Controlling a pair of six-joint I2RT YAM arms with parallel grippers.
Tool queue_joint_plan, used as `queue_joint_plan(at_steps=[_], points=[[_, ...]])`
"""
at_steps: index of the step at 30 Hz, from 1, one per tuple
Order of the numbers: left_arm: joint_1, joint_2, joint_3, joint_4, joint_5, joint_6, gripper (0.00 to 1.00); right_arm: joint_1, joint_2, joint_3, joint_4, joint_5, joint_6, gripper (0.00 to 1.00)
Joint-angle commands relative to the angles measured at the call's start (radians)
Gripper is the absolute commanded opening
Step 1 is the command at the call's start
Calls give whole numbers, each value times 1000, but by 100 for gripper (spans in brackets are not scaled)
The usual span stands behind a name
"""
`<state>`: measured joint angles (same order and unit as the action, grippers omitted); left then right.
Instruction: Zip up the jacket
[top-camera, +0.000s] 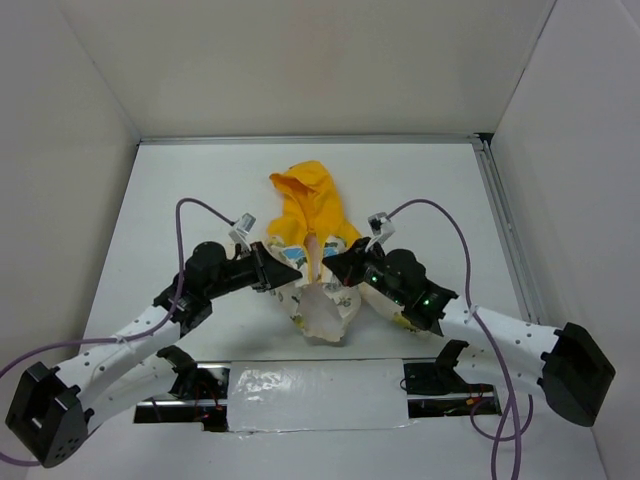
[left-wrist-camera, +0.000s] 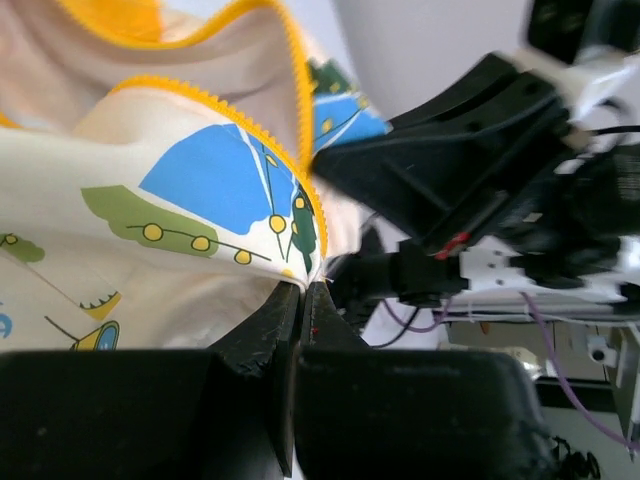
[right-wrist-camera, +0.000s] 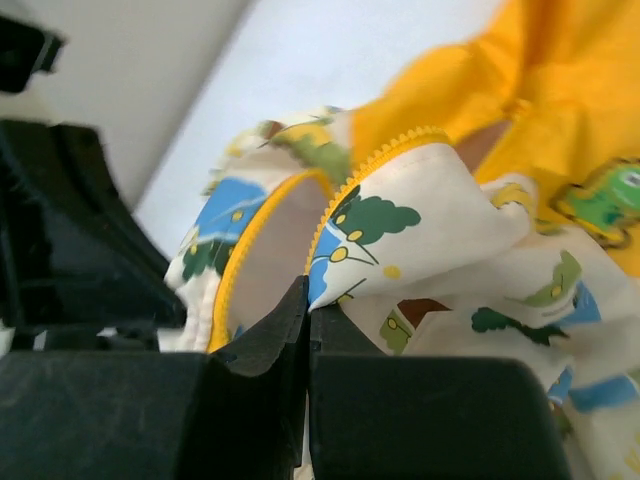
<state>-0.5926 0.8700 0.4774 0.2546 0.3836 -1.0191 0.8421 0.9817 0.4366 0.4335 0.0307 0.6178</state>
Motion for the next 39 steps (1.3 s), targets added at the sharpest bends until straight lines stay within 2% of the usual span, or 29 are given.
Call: queue_joint_plan(at_steps=[1, 9, 14, 18, 22, 26, 28, 30, 31, 33, 39], points=[[-3, 58, -5, -104, -69, 31, 0, 8, 82, 109, -375, 179, 19, 0], [-1, 303, -72, -39, 44, 7, 0, 11, 332, 123, -512, 40, 109, 0], [8, 443, -51, 41, 34, 31, 0, -12, 495, 276, -640, 202, 129, 0], [43, 537, -2, 87, 66, 71, 0, -103, 564, 375, -612, 160, 100, 0], [123, 624, 85, 117, 112, 109, 0, -204, 630, 493, -609, 201, 7, 0], [163, 684, 214, 117, 132, 158, 0, -267, 678, 550, -500, 89, -94, 0], [166, 686, 230, 104, 146, 185, 0, -261, 664, 533, -480, 29, -136, 5], [163, 669, 216, 116, 167, 195, 0, -233, 620, 479, -477, -23, -153, 16], [162, 666, 189, 120, 172, 192, 0, -224, 583, 458, -478, -23, -151, 25], [152, 664, 156, 121, 178, 188, 0, -193, 549, 401, -516, -26, -132, 35], [117, 695, 112, 153, 186, 172, 0, -134, 511, 353, -614, 9, -76, 50]])
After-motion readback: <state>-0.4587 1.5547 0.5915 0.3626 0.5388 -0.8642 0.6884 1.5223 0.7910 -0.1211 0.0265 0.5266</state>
